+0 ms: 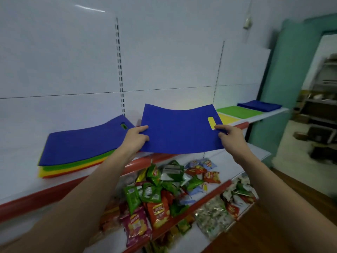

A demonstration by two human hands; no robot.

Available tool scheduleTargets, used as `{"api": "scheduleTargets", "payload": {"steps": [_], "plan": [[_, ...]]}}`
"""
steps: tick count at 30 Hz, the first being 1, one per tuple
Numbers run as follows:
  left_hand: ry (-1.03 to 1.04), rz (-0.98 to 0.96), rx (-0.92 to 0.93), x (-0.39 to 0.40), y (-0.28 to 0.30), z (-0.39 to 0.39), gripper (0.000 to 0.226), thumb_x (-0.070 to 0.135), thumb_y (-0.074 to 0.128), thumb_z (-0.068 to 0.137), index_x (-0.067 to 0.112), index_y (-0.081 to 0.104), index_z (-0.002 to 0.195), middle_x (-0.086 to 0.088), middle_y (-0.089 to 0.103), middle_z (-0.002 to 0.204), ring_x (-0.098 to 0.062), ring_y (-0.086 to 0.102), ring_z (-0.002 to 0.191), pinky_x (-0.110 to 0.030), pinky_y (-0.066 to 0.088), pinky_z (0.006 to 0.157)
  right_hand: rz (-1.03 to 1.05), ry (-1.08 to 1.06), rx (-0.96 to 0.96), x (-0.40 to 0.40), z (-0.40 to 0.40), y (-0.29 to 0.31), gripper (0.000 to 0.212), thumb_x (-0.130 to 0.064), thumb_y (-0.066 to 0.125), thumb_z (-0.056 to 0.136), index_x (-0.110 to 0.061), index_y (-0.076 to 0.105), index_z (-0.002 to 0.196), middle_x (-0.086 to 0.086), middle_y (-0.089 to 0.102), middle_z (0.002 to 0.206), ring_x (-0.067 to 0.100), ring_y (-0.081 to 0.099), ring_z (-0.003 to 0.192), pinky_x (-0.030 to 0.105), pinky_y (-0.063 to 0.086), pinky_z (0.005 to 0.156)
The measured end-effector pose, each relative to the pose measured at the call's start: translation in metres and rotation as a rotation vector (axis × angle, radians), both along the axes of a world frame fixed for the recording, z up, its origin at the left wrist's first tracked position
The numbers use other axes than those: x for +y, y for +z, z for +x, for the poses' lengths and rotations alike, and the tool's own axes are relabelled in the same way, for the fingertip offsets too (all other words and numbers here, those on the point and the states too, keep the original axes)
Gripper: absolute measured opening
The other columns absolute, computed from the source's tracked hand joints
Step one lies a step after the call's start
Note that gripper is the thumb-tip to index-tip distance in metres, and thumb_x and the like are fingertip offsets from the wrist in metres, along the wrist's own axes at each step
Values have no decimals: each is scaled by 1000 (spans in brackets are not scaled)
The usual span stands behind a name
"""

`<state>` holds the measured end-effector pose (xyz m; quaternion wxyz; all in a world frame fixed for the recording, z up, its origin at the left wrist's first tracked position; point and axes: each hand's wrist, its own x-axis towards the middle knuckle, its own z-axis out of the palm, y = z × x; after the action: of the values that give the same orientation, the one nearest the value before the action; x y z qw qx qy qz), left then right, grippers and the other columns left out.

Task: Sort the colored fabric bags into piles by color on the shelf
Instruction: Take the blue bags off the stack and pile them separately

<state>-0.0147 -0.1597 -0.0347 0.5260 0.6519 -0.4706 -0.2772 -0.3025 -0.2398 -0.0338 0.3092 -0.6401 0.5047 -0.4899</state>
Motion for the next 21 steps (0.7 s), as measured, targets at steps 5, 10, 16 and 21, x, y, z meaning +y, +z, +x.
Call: {"api": "scheduleTargets", "payload": {"steps": [5, 10, 16, 21], "plan": [[-110, -13, -5, -41, -8, -95, 62, -2, 64, 90, 11, 44, 147, -8, 44, 148, -27, 55, 119, -30, 49, 84, 82, -77, 45, -6, -103, -6, 40, 2, 42, 93, -13, 61, 125, 6, 64, 107, 21, 55, 79, 30, 43, 64], [-233, 35, 66, -80, -16, -185, 64, -2, 66, 88, 15, 46, 146, -9, 49, 143, -31, 61, 113, -45, 55, 92, 127, -147, 86, -10, -206, -5, 42, -1, 43, 96, -10, 56, 135, 6, 55, 120, 11, 56, 82, 5, 40, 46], [-368, 42, 152, -124, -25, -284, 63, 0, 66, 89, 20, 48, 145, -3, 49, 141, -27, 61, 112, -46, 53, 96, 174, -210, 20, -13, -311, -1, 39, 0, 45, 97, -10, 55, 133, 9, 54, 119, 15, 60, 63, 15, 49, 45], [-451, 66, 151, -163, -36, -355, 61, 1, 65, 91, 18, 46, 146, -6, 48, 142, -29, 60, 114, -46, 54, 94, 205, -278, -15, -27, -377, -13, 40, -2, 46, 98, -12, 53, 137, 10, 53, 125, 15, 61, 65, 16, 48, 45]]}}
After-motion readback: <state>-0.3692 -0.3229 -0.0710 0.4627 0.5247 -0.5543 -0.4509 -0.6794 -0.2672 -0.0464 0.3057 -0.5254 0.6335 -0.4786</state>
